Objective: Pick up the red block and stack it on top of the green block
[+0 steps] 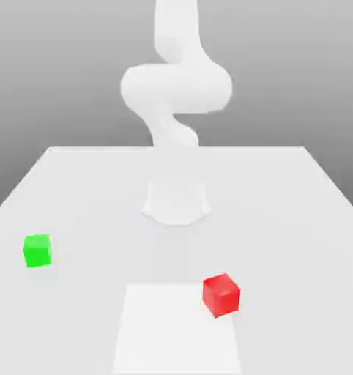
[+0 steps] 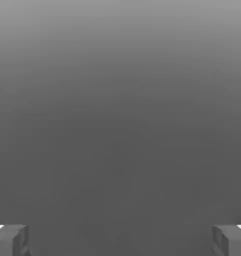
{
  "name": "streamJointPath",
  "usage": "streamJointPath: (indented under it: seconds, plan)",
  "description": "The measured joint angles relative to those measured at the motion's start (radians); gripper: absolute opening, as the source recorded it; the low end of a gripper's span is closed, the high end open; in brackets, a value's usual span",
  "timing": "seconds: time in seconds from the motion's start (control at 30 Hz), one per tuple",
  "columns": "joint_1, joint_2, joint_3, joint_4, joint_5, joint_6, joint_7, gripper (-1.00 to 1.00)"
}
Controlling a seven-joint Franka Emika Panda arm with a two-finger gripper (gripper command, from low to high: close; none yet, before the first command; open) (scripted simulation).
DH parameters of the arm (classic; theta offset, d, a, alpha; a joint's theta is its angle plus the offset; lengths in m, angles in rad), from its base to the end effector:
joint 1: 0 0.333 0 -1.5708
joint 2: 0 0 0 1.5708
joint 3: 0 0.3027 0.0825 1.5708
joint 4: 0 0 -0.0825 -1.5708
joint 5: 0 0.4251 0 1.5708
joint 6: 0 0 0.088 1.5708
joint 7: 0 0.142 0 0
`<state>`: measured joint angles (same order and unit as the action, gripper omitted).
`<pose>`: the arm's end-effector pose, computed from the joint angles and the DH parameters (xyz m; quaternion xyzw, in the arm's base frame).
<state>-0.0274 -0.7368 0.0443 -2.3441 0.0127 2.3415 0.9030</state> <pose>0.4461 0.0119 0.6327 -0.8422 0.4024 -0.3258 0.1501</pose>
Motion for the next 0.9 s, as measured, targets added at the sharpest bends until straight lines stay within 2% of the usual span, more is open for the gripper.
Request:
streamJointPath:
  seconds: [0.53, 0.9]
  plan:
    - [-0.151, 0.403, 0.281, -0.283, 0.047, 0.266, 0.687, 0.0]
    - [-0.188, 0.686, 0.402, -0.472, 0.027, 0.449, 1.184, 0.0]
